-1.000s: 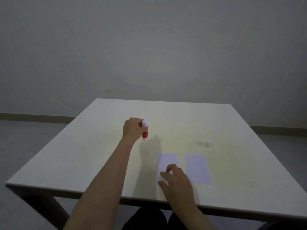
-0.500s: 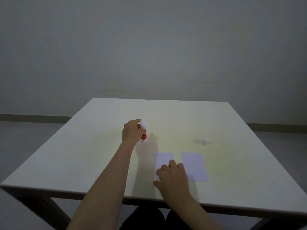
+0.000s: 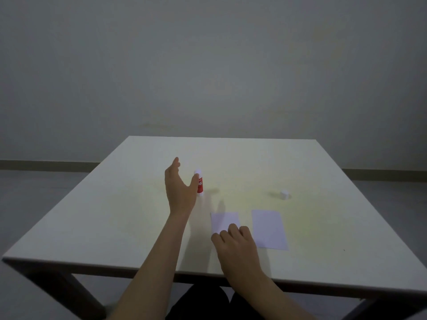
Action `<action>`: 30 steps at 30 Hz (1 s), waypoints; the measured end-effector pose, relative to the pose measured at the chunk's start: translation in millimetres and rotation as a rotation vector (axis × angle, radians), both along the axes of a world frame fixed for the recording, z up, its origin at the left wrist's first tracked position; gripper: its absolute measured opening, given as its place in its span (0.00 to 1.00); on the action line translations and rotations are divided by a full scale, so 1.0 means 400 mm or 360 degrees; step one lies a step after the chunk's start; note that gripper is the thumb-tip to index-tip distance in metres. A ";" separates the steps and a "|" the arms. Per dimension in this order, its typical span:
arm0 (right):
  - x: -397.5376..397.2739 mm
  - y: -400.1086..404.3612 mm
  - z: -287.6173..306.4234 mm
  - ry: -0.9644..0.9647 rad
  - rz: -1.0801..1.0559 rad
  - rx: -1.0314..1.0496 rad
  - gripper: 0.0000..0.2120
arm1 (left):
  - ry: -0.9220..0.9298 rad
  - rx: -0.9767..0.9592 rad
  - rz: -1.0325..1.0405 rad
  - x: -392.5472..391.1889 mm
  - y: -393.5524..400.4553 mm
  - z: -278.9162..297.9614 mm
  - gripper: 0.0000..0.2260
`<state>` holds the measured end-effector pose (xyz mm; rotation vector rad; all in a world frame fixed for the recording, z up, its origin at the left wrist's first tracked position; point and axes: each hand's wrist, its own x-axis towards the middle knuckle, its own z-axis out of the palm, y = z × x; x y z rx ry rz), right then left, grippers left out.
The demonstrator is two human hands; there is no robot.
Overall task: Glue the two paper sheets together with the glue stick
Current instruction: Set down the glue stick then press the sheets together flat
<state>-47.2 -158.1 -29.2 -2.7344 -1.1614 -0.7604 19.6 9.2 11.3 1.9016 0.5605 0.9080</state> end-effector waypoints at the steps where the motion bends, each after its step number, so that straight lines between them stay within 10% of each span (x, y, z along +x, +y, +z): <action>1: 0.002 -0.001 -0.001 -0.0034 0.0025 0.0008 0.10 | -0.0064 -0.0028 -0.0003 -0.016 -0.013 0.001 0.25; 6: 0.041 -0.027 0.030 0.0019 -0.0088 0.0586 0.12 | 0.0016 -0.0264 -0.0347 -0.077 -0.062 -0.020 0.05; 15: 0.124 -0.113 0.126 0.1449 -0.0406 0.2634 0.07 | 0.0524 -0.0864 -0.0888 -0.115 -0.163 -0.009 0.08; 30: 0.116 -0.224 0.118 0.1546 -0.0330 0.2064 0.05 | 0.0331 -0.0731 -0.0690 -0.072 -0.211 0.031 0.06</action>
